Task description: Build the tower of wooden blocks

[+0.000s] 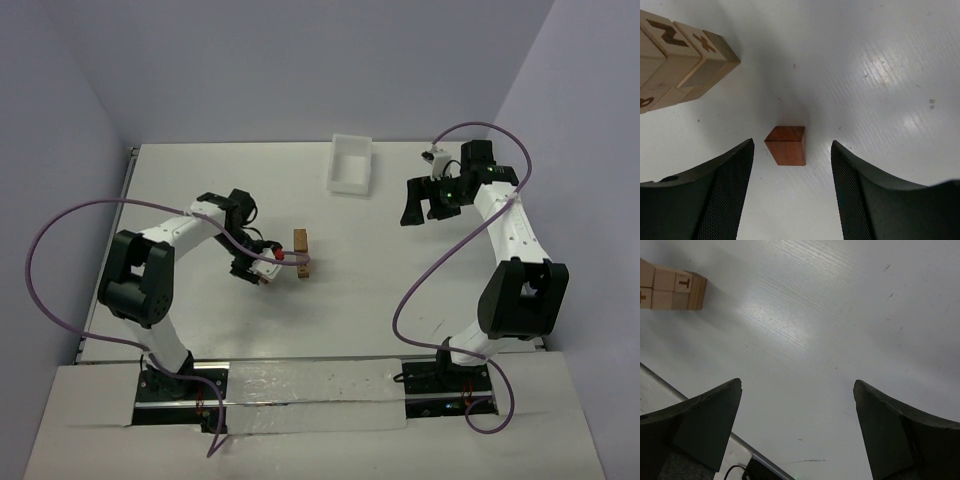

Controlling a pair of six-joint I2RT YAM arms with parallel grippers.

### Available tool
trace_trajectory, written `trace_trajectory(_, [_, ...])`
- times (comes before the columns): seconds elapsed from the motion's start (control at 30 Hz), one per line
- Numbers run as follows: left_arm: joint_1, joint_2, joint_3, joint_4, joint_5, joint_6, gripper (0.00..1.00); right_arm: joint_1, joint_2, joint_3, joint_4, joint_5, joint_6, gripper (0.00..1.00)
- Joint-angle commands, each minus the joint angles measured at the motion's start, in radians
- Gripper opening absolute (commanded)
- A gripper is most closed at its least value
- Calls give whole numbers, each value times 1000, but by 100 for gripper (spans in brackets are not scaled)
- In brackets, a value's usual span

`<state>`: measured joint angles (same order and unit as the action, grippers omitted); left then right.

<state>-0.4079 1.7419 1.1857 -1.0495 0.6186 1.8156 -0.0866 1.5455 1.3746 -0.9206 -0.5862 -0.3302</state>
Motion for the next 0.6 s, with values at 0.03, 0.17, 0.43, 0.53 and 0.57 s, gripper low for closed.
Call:
trace_trajectory(0.03, [-22,52,65,-27,5,22,68,10,2,29,-13,9,-4,100])
trace_trajectory(0.17, [-37,77,76,-26,-11,10,60,12,2,26,-12,8,-4,100])
trace_trajectory(0.43, [-41,91,75,-19,-43,-15,42,13,5,29,-15,4,-6,100])
trace_trajectory(0.53, [-42,65,67,-8,-34,-40,23,16,-2,29,-12,1,-6,100])
trace_trajectory(0.57, [-42,51,63,-2,-28,-54,16,18,-11,28,-10,0,-6,100])
